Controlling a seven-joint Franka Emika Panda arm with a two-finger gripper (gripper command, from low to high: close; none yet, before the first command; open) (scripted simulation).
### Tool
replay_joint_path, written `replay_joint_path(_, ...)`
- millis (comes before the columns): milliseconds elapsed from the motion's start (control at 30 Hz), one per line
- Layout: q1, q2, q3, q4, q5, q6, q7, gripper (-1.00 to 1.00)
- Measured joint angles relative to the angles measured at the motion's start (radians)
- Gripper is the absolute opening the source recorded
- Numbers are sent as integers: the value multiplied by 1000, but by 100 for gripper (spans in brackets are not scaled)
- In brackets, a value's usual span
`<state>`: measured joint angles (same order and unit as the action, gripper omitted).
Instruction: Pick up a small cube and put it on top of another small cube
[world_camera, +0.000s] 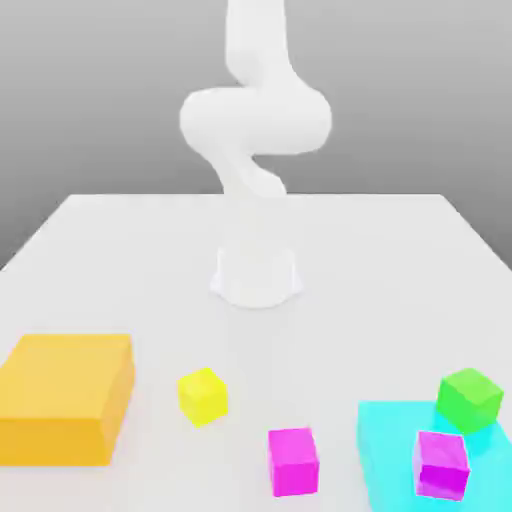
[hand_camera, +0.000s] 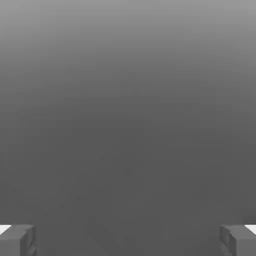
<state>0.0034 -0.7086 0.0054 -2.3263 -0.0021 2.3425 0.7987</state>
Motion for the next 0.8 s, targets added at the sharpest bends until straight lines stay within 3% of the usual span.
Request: replay_joint_path(800,43,876,42,-245,-22,413,-11,0)
